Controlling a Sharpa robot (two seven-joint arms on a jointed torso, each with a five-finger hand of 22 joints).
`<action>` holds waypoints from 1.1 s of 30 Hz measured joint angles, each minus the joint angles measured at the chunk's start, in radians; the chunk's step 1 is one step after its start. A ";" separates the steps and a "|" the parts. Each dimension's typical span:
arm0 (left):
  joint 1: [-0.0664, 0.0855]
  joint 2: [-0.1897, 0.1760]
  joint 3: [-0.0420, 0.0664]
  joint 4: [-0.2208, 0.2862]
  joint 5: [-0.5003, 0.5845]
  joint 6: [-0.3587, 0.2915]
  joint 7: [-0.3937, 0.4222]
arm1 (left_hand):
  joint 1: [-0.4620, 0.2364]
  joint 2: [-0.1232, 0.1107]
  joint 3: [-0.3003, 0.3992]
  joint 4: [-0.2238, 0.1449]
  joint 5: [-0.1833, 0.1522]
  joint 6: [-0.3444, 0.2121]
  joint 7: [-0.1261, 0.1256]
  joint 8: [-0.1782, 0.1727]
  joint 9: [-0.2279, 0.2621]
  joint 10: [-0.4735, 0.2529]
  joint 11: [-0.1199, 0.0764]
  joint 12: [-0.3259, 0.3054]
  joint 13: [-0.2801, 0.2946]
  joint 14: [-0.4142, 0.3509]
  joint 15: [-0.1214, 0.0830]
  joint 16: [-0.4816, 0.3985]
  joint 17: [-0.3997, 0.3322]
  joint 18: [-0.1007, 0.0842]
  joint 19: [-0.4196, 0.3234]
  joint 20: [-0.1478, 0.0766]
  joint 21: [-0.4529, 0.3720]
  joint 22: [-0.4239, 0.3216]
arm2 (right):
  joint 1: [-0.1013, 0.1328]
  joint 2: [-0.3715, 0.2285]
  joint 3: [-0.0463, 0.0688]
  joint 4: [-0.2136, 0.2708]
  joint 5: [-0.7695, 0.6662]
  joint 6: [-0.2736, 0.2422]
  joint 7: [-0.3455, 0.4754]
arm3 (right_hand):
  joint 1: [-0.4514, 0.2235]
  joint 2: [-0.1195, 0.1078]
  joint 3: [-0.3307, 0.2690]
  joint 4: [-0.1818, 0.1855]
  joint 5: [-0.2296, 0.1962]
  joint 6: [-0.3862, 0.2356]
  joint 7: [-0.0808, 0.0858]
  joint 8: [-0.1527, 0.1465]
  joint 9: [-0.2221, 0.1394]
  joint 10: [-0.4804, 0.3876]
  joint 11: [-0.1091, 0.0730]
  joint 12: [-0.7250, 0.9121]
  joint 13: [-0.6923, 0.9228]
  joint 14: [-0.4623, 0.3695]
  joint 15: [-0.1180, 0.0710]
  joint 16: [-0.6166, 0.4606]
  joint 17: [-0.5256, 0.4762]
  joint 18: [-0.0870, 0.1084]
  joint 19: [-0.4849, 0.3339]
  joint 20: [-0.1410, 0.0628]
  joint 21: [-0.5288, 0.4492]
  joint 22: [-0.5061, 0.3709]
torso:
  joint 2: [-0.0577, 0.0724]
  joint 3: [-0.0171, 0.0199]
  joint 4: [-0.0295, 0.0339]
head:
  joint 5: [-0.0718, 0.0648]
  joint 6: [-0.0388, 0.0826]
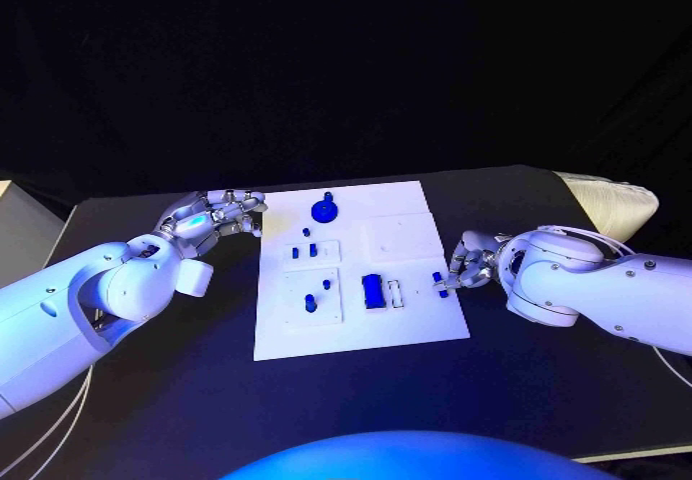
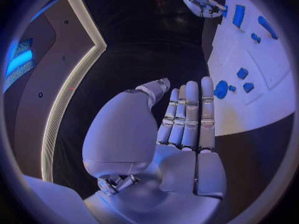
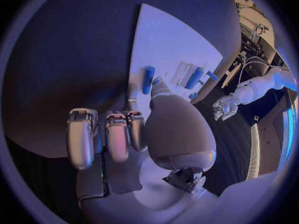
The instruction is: Assemble the parts on the task board
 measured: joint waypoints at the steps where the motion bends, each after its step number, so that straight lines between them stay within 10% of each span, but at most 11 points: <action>1: 0.000 0.000 0.000 0.000 0.000 0.000 0.000 | 0.000 0.000 0.000 0.000 0.000 0.000 0.000 0.000 0.000 0.000 0.000 0.000 0.000 0.000 0.000 0.000 0.000 0.000 0.000 0.000 0.000 0.000 | -0.002 0.002 0.000 -0.001 0.000 0.001 -0.002 | 0.000 0.000 0.000 0.000 0.000 0.000 0.000 0.000 0.000 0.000 0.000 0.000 0.000 0.000 0.000 0.000 0.000 0.000 0.000 0.000 0.000 0.000 | 0.000 0.0001 0.0000 | 0.000 -0.001; 11: 0.000 -0.001 0.000 0.001 0.000 0.001 -0.001 | 0.000 0.000 0.000 0.000 0.000 0.000 0.000 0.000 0.000 0.000 0.000 0.000 0.000 0.000 0.000 0.000 0.000 0.000 0.000 0.000 0.000 0.000 | -0.015 0.030 0.003 -0.010 -0.012 0.004 -0.010 | 0.035 -0.011 0.038 -0.004 0.001 -0.003 -0.005 0.013 0.021 0.000 0.000 -0.004 0.000 0.000 0.000 0.000 0.000 0.000 0.000 0.000 0.000 0.000 | -0.002 0.0012 -0.0004 | 0.002 -0.005; 17: 0.000 -0.001 0.000 0.001 0.000 0.001 -0.002 | 0.000 0.000 0.000 0.000 0.000 0.000 0.000 0.000 0.000 0.000 0.000 0.000 0.000 0.000 0.000 0.000 0.000 0.000 0.000 0.000 0.000 0.000 | -0.018 0.036 0.004 -0.007 -0.019 -0.005 -0.009 | 0.159 -0.007 0.112 -0.009 0.111 -0.022 -0.005 -0.012 0.032 -0.001 -0.005 -0.004 0.000 0.000 0.000 0.000 0.000 0.000 0.000 -0.007 0.000 0.000 | -0.003 0.0006 -0.0005 | -0.001 -0.006; 21: 0.000 -0.002 0.000 0.000 0.000 0.002 -0.002 | 0.000 0.000 0.000 0.000 0.000 0.000 0.000 0.000 0.000 0.000 0.000 0.000 0.000 0.000 0.000 0.000 0.000 0.000 0.000 0.000 0.000 0.000 | -0.018 0.039 0.005 -0.005 -0.023 -0.015 -0.005 | 0.206 -0.039 0.238 0.002 0.187 -0.023 -0.004 -0.037 0.032 0.000 -0.007 -0.004 0.000 0.000 0.000 0.000 0.000 0.000 0.000 -0.007 0.000 0.000 | -0.003 -0.0001 -0.0008 | -0.001 -0.005; 26: 0.000 -0.002 0.000 0.000 0.000 0.002 -0.002 | 0.000 0.000 0.000 0.000 0.000 0.000 0.000 0.000 0.000 0.000 0.000 0.000 0.000 0.000 0.000 0.000 0.000 0.000 0.000 0.000 0.000 0.000 | -0.019 0.040 0.005 -0.002 -0.024 -0.027 0.000 | 0.226 -0.075 0.341 0.103 0.252 -0.030 0.000 -0.040 0.034 0.001 -0.006 -0.004 0.000 0.000 0.000 0.000 0.000 0.000 0.000 -0.007 0.000 0.000 | -0.003 -0.0005 -0.0006 | -0.001 -0.002; 33: 0.000 -0.003 0.000 0.000 0.000 0.002 -0.003 | 0.000 0.000 0.003 0.003 0.000 0.000 0.000 0.000 -0.001 0.000 0.000 0.000 0.000 0.000 0.000 0.000 0.000 0.000 0.000 0.000 -0.007 -0.002 | -0.023 0.033 0.001 0.017 -0.021 -0.044 0.005 | 0.147 -0.118 0.448 0.086 0.272 -0.046 -0.001 -0.019 0.078 0.001 -0.006 -0.004 0.000 0.000 0.000 0.000 0.000 0.000 0.000 -0.007 0.000 0.000 | -0.003 -0.0007 -0.0005 | 0.000 -0.001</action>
